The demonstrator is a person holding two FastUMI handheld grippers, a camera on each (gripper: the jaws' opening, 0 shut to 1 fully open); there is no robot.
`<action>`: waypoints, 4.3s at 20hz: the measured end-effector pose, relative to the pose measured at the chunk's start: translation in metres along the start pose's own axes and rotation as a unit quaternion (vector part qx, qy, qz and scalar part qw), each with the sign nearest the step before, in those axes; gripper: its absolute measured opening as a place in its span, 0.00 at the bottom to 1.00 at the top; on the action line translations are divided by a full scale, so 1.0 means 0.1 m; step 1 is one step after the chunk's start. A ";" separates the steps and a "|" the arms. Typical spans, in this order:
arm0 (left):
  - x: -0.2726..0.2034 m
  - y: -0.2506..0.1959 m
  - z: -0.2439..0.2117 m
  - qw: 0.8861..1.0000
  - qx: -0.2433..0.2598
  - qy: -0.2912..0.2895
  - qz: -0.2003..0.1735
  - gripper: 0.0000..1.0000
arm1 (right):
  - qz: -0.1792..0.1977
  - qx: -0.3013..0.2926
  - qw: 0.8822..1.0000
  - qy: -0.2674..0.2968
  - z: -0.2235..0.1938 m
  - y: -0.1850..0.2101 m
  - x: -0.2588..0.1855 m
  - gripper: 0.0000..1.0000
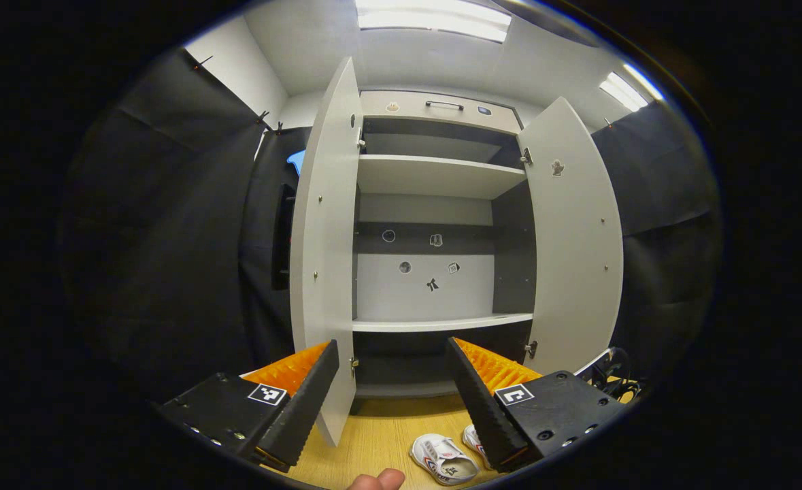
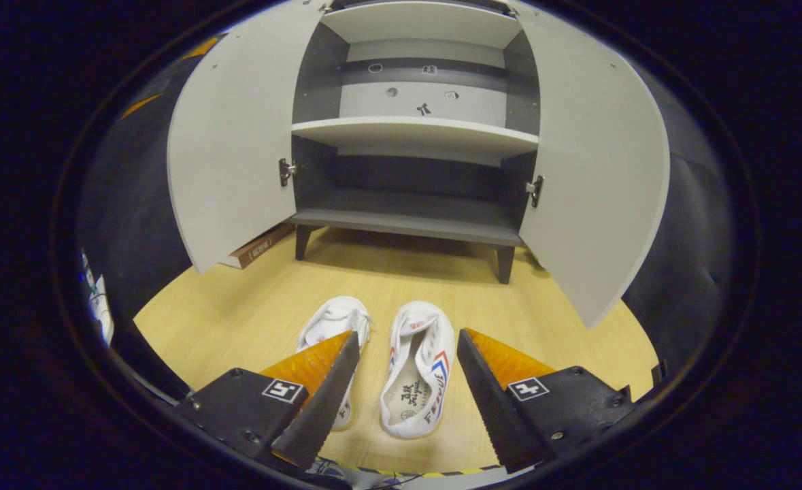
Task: Grab one shoe with the right hand and put it into the shoe cabinet, grab the other shoe with the left hand and put it into the shoe cabinet; then close the right door with the right hand and the left door with the left hand.
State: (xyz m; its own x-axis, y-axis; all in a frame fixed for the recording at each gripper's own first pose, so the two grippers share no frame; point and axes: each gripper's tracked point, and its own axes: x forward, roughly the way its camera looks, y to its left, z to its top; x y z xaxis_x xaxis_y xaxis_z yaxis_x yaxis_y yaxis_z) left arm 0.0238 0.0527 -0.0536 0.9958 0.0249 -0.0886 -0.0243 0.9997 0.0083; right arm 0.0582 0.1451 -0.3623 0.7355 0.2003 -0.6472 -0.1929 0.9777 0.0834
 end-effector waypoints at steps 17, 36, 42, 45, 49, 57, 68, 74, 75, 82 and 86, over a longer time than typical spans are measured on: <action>0.07 0.25 -0.33 0.999 -0.012 0.031 0.004 0.95 | 0.043 0.069 0.992 0.099 -0.51 0.19 0.65 0.61; 0.20 0.19 -0.46 0.999 -0.016 0.040 -0.010 0.95 | 0.011 0.040 0.994 0.104 -0.45 0.05 0.98 0.04; 0.20 0.10 -0.43 0.999 -0.016 0.034 -0.016 0.95 | -0.005 0.007 1.000 0.029 0.05 -0.08 0.65 0.04; 0.18 0.06 -0.43 0.999 -0.025 0.033 -0.018 0.95 | -0.004 -0.045 0.999 -0.006 0.45 -0.12 0.38 0.04; 0.15 -0.02 -0.41 0.999 -0.035 0.030 -0.021 0.95 | 0.009 -0.063 0.997 -0.049 1.17 -0.07 0.02 0.03; 0.09 -0.09 -0.29 0.999 -0.032 0.015 -0.024 0.95 | 0.029 -0.081 0.988 -0.130 2.53 -0.03 -0.34 0.04; 0.03 -0.23 -0.32 0.999 -0.020 0.024 -0.035 0.95 | -0.001 -0.096 0.990 -0.104 3.77 -0.38 0.75 0.04; 0.07 -0.26 -0.41 0.999 -0.011 0.036 -0.033 0.95 | -0.021 -0.104 0.994 -0.040 4.06 -0.53 1.53 0.04; 0.08 -0.25 -0.43 0.999 -0.011 0.039 -0.032 0.95 | -0.024 -0.102 0.994 -0.030 4.09 -0.54 1.62 0.01; 0.14 -0.20 -0.51 0.999 -0.010 0.049 -0.022 0.95 | -0.029 -0.096 0.995 0.022 4.15 -0.63 1.92 0.04; 0.13 -0.20 -0.50 0.999 -0.002 0.046 -0.020 0.95 | -0.045 -0.107 0.992 0.042 4.10 -0.62 1.98 0.07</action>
State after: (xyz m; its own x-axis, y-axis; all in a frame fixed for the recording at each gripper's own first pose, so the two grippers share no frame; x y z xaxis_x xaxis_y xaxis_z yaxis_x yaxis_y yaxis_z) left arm 0.0325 0.0336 -0.1052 0.9835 -0.0142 -0.1804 0.0143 0.9999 -0.0008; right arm 0.4822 0.1498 -0.1844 0.7013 0.0979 -0.7061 -0.2692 0.9536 -0.1351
